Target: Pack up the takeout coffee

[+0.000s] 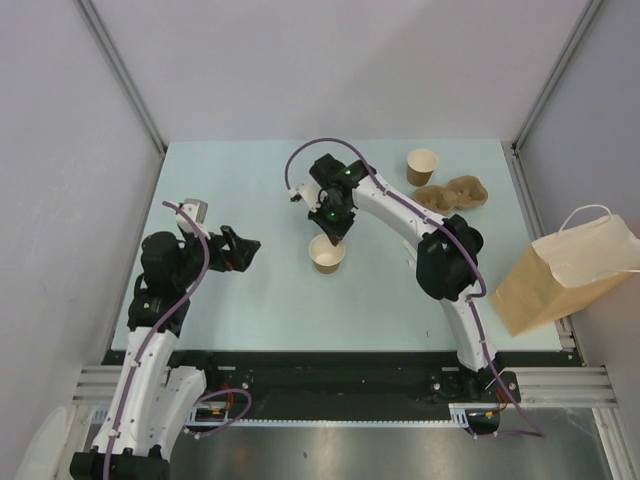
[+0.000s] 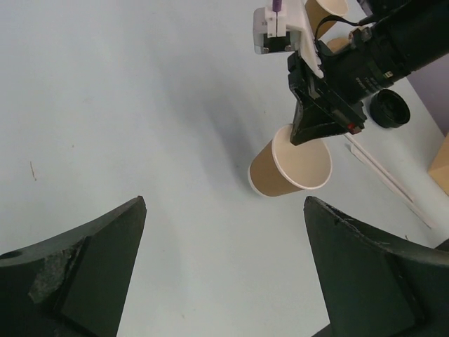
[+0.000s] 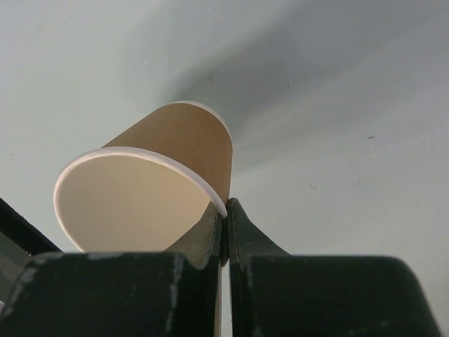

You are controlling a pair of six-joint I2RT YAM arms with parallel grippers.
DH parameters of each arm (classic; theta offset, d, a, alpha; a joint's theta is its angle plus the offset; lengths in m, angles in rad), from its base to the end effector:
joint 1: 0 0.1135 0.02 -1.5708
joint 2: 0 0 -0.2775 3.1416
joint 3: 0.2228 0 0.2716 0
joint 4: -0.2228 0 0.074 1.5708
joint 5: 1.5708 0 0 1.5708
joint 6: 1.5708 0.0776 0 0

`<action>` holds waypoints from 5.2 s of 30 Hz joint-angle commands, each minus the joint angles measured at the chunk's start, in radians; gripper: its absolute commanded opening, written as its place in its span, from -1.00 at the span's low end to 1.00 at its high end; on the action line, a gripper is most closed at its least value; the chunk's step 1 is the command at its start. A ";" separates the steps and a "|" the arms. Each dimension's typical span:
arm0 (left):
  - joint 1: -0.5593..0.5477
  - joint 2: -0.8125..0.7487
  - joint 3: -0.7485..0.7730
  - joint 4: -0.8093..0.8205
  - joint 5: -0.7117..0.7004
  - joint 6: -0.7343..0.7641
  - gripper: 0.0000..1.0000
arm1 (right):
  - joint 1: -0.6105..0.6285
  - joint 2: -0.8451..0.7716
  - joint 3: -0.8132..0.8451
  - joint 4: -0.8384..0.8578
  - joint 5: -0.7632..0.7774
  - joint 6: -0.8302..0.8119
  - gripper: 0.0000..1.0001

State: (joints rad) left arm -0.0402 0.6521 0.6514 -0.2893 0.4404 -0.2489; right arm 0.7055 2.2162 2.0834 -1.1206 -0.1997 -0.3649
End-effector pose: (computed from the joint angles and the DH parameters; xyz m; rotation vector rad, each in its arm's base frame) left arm 0.2010 -0.0412 0.3005 0.1142 1.8729 -0.6086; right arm 0.3739 0.3387 0.2170 -1.4883 2.4208 0.3576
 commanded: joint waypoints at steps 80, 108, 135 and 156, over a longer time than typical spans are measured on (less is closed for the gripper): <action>0.023 -0.008 -0.050 0.147 0.132 -0.038 0.99 | -0.775 -0.191 -0.434 0.194 0.350 -0.249 -0.14; 0.023 -0.005 -0.062 0.159 0.141 -0.039 0.99 | -0.781 -0.228 -0.376 0.093 0.210 -0.235 -1.00; 0.020 -0.038 0.120 0.110 0.342 0.164 0.99 | -0.548 -0.375 -0.052 -0.395 -0.823 -0.235 -1.00; -0.771 -0.005 0.223 -0.010 0.063 1.394 0.71 | -0.204 -0.512 -0.612 -0.392 -1.216 -0.167 -1.00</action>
State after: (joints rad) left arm -0.6292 0.6147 0.8417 -0.2619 0.6426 0.8940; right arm 0.4416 1.7603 1.4902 -1.3384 -1.3479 -0.5522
